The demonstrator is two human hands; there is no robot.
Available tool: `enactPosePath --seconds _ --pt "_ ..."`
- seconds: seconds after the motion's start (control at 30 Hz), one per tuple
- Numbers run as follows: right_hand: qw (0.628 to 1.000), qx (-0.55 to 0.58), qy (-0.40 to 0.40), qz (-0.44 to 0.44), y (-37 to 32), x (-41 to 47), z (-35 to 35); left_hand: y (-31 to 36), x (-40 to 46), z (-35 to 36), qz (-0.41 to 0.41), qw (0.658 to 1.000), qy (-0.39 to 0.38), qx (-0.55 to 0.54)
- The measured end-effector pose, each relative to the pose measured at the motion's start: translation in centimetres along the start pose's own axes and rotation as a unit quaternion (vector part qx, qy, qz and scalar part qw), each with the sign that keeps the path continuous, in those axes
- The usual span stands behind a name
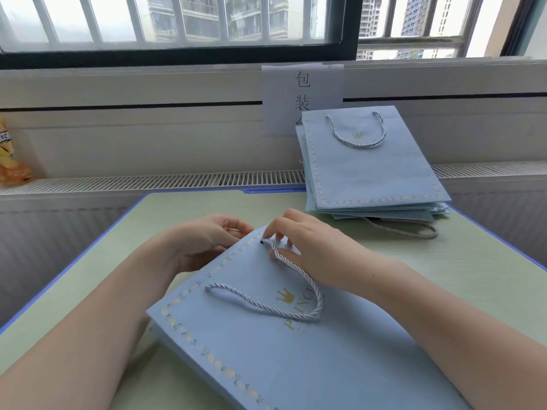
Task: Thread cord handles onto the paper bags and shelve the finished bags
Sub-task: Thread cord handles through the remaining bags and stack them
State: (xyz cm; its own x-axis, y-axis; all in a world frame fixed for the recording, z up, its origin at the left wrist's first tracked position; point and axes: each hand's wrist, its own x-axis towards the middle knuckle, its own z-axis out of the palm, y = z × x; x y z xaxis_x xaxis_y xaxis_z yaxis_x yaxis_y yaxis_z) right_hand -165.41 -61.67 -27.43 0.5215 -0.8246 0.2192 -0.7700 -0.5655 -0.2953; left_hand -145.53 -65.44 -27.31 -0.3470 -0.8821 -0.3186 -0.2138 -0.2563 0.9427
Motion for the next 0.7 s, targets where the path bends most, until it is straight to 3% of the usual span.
enactPosePath --seconds 0.47,0.57,0.7 --pt "1.0 -0.001 -0.009 -0.019 0.25 0.03 0.21 0.09 0.31 0.75 0.043 0.983 0.104 0.144" --pt "0.997 0.055 0.032 -0.044 0.27 0.15 0.19 0.28 0.24 0.61 0.055 0.985 0.092 0.135" --pt "0.994 0.067 -0.007 -0.082 0.23 0.29 0.66 0.16 0.08 0.61 0.061 0.976 0.069 0.199"
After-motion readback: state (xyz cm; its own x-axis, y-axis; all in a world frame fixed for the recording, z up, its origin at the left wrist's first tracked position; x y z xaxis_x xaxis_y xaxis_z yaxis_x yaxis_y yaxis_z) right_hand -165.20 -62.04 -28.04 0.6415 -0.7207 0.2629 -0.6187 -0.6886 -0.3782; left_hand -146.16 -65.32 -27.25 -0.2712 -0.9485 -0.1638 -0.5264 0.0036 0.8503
